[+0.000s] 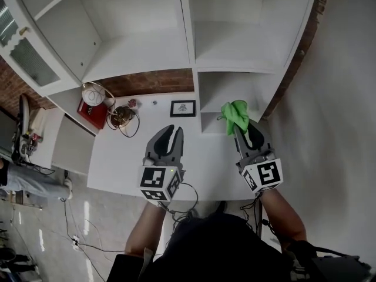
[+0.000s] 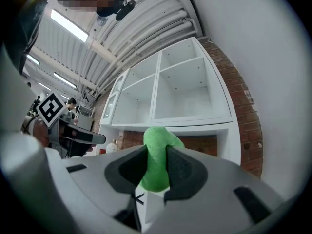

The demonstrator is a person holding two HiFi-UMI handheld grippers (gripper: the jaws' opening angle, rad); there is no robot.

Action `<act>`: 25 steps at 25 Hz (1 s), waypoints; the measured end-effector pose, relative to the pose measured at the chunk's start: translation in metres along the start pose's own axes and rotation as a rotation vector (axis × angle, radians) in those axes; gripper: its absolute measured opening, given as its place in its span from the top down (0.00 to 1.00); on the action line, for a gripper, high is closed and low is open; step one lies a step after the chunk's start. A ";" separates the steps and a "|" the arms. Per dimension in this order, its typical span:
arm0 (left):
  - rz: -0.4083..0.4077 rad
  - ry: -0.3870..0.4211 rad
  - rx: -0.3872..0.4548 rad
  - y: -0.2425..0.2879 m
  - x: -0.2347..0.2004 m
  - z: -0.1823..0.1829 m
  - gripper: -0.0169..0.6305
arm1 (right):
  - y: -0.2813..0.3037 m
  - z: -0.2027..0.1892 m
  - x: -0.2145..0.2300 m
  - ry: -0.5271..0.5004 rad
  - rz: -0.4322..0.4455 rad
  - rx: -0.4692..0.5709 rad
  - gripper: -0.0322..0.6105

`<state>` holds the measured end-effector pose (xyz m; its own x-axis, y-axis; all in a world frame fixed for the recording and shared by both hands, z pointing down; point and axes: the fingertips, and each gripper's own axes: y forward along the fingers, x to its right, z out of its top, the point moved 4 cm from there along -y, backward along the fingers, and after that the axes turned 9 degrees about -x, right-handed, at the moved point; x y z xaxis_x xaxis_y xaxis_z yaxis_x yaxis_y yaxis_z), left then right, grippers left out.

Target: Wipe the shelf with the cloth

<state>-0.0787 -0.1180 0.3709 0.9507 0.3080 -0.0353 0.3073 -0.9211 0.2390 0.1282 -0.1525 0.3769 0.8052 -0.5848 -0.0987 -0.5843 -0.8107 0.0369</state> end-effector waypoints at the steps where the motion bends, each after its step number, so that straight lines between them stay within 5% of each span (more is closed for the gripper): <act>1: 0.013 -0.002 -0.002 0.003 0.002 0.000 0.86 | 0.004 -0.002 0.004 0.002 0.016 0.003 0.80; 13: 0.047 0.016 -0.064 0.030 -0.005 -0.010 0.86 | 0.064 -0.037 0.031 0.058 0.056 -0.021 0.80; 20: 0.007 0.054 -0.091 0.043 -0.020 -0.012 0.86 | 0.110 -0.050 0.029 -0.123 0.054 -0.098 0.80; 25: 0.001 0.058 -0.095 0.048 -0.030 -0.011 0.86 | 0.147 -0.056 0.027 -0.159 0.060 -0.131 0.80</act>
<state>-0.0926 -0.1692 0.3939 0.9461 0.3233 0.0207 0.2988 -0.8954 0.3301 0.0696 -0.2885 0.4350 0.7373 -0.6284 -0.2480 -0.6037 -0.7776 0.1755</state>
